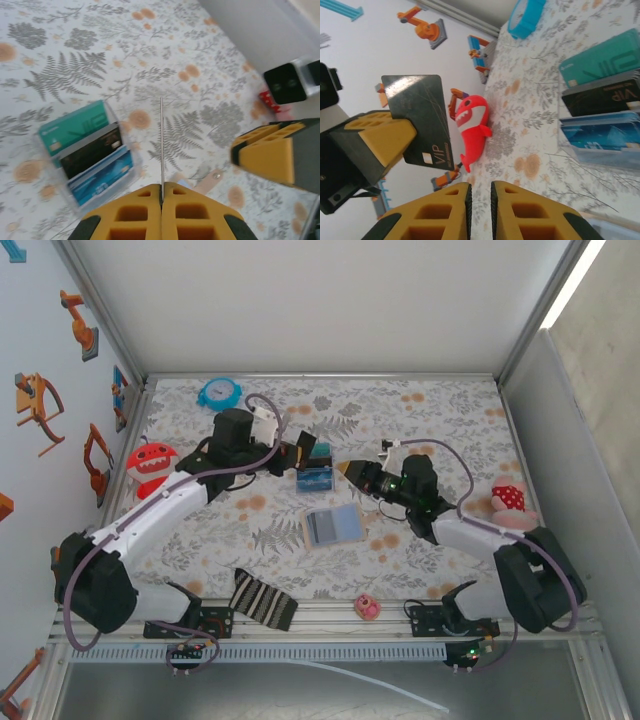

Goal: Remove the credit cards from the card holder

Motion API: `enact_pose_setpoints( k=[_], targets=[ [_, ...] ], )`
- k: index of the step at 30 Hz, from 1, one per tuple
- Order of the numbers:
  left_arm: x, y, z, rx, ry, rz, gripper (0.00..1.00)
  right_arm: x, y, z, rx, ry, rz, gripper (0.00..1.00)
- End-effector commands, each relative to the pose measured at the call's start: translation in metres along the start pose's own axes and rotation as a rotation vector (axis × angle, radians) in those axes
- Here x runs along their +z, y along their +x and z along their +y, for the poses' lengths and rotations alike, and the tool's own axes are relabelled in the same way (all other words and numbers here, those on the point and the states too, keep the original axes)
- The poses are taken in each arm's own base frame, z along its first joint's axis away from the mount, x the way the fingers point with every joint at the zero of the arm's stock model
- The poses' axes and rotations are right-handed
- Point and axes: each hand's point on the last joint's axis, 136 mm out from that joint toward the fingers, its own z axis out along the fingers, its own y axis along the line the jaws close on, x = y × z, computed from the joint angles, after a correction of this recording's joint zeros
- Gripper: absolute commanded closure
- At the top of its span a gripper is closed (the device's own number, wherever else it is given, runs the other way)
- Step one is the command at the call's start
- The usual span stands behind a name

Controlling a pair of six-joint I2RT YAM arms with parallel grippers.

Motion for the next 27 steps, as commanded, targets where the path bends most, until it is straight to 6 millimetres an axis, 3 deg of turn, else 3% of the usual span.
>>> enact_pose_setpoints(
  k=[1, 8, 14, 19, 27],
  targets=[
    [-0.003, 0.023, 0.023, 0.15, -0.097, 0.158, 1.0, -0.013, -0.002, -0.016, -0.099, 0.196, 0.018, 0.81],
    [0.015, 0.011, 0.037, 0.343, -0.107, 0.244, 1.0, -0.054, -0.008, -0.047, -0.195, 0.549, 0.035, 0.77],
    [0.039, 0.012, 0.05, 0.497, -0.08, 0.374, 1.0, -0.077, -0.01, -0.06, -0.255, 0.727, 0.057, 0.73],
    [0.06, 0.018, 0.059, 0.608, -0.034, 0.464, 1.0, -0.086, -0.009, -0.064, -0.286, 0.804, 0.072, 0.69],
    [0.079, 0.025, 0.057, 0.775, 0.078, 0.485, 1.0, -0.085, -0.008, -0.06, -0.31, 0.806, 0.079, 0.64]
  ],
)
